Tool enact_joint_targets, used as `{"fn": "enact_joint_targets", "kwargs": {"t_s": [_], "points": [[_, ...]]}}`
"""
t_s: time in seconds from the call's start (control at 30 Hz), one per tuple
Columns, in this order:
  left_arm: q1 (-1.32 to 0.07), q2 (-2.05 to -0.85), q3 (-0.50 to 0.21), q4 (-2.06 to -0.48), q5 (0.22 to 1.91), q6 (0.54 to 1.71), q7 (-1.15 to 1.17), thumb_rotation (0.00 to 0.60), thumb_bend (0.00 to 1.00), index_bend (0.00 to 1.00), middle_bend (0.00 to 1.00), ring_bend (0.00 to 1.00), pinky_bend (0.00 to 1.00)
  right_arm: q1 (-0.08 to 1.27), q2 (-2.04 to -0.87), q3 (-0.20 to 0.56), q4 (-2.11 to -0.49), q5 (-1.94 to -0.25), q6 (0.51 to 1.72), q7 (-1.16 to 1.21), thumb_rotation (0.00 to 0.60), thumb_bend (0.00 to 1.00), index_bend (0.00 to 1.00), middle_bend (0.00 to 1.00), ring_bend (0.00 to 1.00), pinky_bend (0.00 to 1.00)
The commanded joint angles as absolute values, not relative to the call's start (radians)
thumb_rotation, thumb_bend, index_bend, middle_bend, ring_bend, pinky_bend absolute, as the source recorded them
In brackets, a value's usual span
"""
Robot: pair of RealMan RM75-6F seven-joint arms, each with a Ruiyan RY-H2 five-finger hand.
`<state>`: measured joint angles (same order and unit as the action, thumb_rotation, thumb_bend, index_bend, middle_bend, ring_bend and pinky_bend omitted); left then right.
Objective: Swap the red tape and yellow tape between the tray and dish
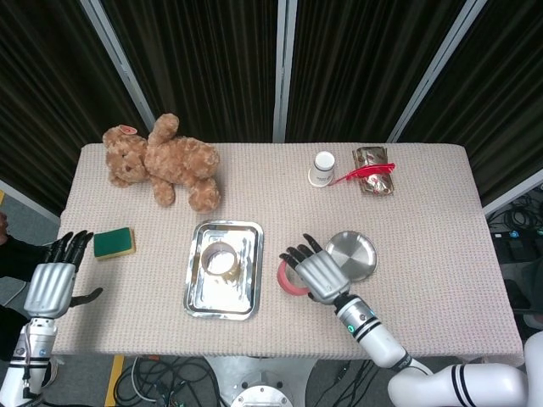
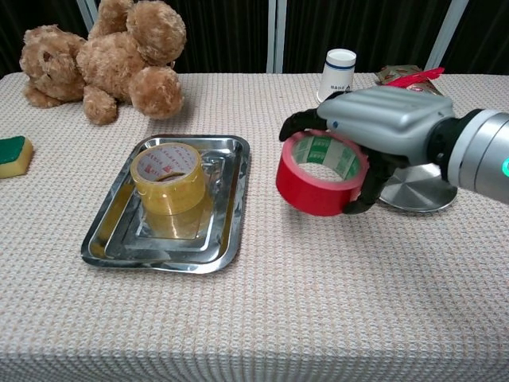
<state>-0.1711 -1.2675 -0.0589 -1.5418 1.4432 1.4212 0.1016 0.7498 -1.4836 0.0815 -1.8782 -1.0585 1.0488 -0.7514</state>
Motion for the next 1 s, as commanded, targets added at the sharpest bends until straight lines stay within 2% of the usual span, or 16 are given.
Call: {"fn": "enact_joint_targets", "kwargs": {"t_s": [0.03, 0.23, 0.3, 0.43, 0.5, 0.57, 0.83, 1.0], "points": [[-0.168, -1.266, -0.057, -1.539, 1.443, 1.422, 0.095, 0.600, 0.08, 0.04, 0.05, 0.00, 0.11, 0.771, -1.526, 0.070, -1.861, -1.034, 1.033, -0.782, 0.600, 0.15, 0.27, 0.36, 0.26, 0.00], [-0.163, -1.261, -0.052, -1.532, 1.443, 1.419, 0.073, 0.600, 0.08, 0.04, 0.05, 0.00, 0.11, 0.791, -1.569, 0.051, -1.838, -1.006, 1.027, -0.825, 0.600, 0.13, 0.27, 0.36, 0.25, 0.00], [-0.161, -1.262, -0.052, -1.528, 1.443, 1.420, 0.071, 0.600, 0.08, 0.04, 0.05, 0.00, 0.11, 0.797, -1.574, 0.047, -1.838, -0.997, 1.020, -0.830, 0.600, 0.13, 0.22, 0.33, 0.23, 0.00], [-0.160, -1.264, -0.052, -1.523, 1.443, 1.420, 0.068, 0.600, 0.08, 0.04, 0.05, 0.00, 0.11, 0.814, -1.565, 0.042, -1.838, -0.973, 0.989, -0.829, 0.600, 0.07, 0.02, 0.16, 0.05, 0.00], [-0.161, -1.266, -0.052, -1.520, 1.442, 1.417, 0.062, 0.600, 0.08, 0.05, 0.05, 0.00, 0.11, 0.823, -1.557, 0.040, -1.840, -0.962, 0.979, -0.830, 0.600, 0.02, 0.00, 0.04, 0.00, 0.00], [-0.160, -1.266, -0.052, -1.517, 1.442, 1.416, 0.058, 0.600, 0.08, 0.05, 0.05, 0.00, 0.11, 0.827, -1.551, 0.038, -1.841, -0.958, 0.978, -0.827, 0.600, 0.00, 0.00, 0.00, 0.00, 0.00], [-0.168, -1.260, -0.050, -1.518, 1.451, 1.407, 0.070, 0.600, 0.08, 0.05, 0.05, 0.00, 0.11, 0.809, -1.495, 0.040, -1.876, -0.982, 1.014, -0.768, 0.600, 0.00, 0.00, 0.00, 0.00, 0.00], [-0.204, -1.249, -0.064, -1.540, 1.474, 1.381, 0.077, 0.600, 0.08, 0.05, 0.05, 0.00, 0.11, 0.715, -1.365, 0.045, -1.931, -1.090, 1.157, -0.656, 0.600, 0.00, 0.00, 0.00, 0.00, 0.00]]}}
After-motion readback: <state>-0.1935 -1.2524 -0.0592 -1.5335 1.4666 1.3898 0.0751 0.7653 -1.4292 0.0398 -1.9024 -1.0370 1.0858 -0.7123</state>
